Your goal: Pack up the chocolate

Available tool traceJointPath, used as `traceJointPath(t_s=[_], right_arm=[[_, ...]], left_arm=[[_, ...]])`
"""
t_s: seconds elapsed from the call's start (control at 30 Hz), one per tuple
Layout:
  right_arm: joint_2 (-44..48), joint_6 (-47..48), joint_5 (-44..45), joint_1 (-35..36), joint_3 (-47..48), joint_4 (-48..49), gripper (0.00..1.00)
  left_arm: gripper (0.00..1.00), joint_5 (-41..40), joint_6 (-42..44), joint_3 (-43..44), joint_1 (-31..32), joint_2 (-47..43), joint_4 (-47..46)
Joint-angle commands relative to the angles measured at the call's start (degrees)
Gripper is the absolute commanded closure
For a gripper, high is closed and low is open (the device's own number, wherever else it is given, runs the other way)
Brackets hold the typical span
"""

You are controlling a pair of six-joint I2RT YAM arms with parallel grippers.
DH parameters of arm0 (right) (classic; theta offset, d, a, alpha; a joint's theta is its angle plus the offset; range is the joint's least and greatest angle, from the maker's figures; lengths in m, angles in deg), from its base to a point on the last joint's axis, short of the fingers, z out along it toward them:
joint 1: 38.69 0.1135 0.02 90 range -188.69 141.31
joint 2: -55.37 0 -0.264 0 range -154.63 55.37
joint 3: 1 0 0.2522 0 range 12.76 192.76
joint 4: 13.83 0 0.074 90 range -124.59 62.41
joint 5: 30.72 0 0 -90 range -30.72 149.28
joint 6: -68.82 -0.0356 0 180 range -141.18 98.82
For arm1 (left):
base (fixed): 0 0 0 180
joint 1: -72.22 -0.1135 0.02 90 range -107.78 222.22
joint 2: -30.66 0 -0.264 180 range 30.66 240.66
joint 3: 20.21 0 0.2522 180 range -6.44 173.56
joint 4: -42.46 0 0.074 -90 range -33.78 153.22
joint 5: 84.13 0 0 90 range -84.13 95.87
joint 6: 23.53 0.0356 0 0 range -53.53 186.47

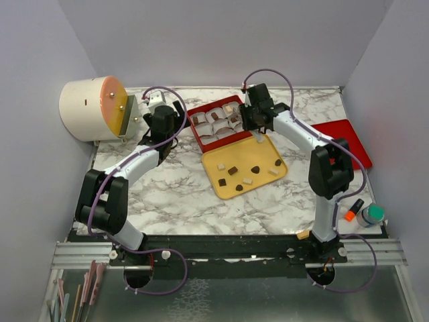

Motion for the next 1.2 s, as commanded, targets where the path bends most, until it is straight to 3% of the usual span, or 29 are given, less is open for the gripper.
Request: traceJointPath(t_s=[0.0,0.67,1.17], right_arm=[[9.1,0.6,-2.1,0.3,-2.9,1.8,0.63],[41.7,-3.3,-5.0,11.9,-36.1,-0.1,0.62],[47.3,-5.3,-9.1,12.6,-44.1,-0.6,0.53]], left_arm=[[0.08,1.3,0.1,0.9,0.1,0.2,-0.7],[0.09,0.5,1.1,0.1,2.0,-1.5,0.2],[0.09,-0.2,1.7,0.2,2.6,-1.6,0.5]])
